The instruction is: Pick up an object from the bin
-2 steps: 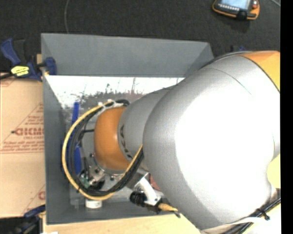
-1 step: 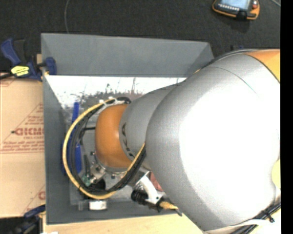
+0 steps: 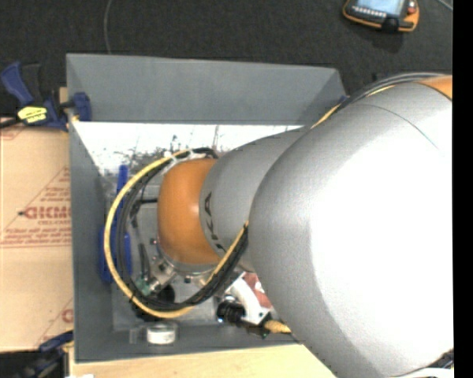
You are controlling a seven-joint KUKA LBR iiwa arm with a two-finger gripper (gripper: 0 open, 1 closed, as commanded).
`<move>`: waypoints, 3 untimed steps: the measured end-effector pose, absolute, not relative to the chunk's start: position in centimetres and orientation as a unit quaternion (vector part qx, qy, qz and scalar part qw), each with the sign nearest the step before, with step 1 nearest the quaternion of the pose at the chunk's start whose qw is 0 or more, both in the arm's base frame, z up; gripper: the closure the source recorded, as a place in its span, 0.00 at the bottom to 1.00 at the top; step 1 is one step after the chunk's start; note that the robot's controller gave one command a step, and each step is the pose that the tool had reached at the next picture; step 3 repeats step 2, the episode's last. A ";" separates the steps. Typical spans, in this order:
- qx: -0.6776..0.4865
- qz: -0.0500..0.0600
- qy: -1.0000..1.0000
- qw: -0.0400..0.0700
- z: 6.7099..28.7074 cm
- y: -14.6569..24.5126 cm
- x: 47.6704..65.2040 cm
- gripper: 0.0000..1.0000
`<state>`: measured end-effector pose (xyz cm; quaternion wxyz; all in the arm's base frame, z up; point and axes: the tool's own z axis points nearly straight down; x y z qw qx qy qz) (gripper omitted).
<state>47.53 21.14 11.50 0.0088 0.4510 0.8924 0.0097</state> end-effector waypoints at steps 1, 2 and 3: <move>0.451 0.012 0.892 0.010 14.5 21.2 47.7 1.00; 0.450 0.012 0.893 0.010 16.9 21.2 47.7 1.00; 0.450 0.012 0.893 0.010 16.9 21.2 47.7 1.00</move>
Offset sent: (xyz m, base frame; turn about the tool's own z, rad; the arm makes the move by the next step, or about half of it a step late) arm 0.0013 0.0003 0.0268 -0.0001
